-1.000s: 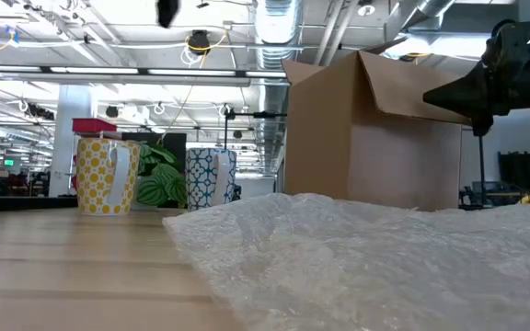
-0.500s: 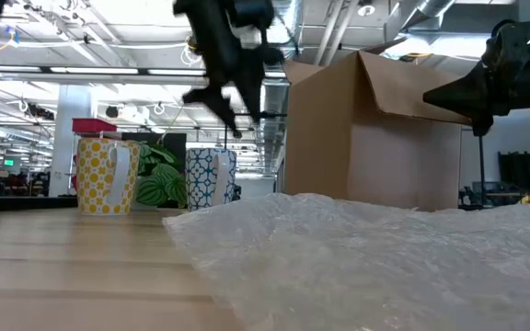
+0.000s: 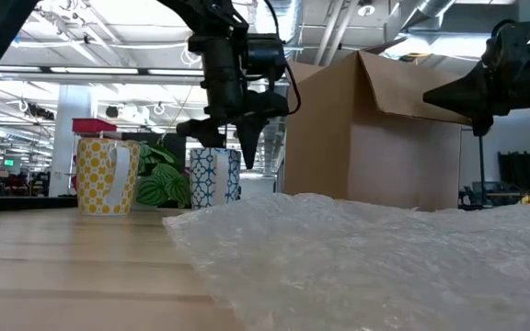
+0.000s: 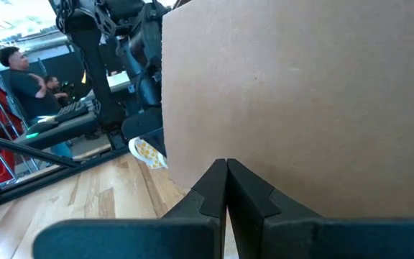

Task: Wrap mug
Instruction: Wrap the blue mug with bubble wrap

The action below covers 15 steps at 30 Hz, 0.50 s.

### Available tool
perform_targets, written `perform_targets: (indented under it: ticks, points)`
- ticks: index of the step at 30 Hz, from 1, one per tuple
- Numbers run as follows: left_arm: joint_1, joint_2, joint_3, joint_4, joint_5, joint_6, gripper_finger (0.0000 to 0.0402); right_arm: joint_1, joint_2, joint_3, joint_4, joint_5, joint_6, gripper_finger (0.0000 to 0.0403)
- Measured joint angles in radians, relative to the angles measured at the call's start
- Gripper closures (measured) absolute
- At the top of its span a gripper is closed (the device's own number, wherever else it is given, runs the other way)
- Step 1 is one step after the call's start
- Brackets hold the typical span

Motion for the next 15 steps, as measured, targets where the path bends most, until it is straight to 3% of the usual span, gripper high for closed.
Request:
perform_targets:
  ticks: [3, 8, 15]
  points:
    - [-0.003, 0.000, 0.000, 0.000, 0.000, 0.025, 0.0251, 0.000, 0.000, 0.000, 0.000, 0.000, 0.000, 0.0403]
    - [-0.019, 0.000, 0.000, 0.008, 0.003, 0.095, 0.0375, 0.000, 0.000, 0.000, 0.000, 0.000, 0.000, 0.0403]
    - [-0.081, -0.026, 0.055, -0.041, 0.005, 0.129, 0.0397, 0.000, 0.000, 0.000, 0.000, 0.000, 0.000, 0.0403]
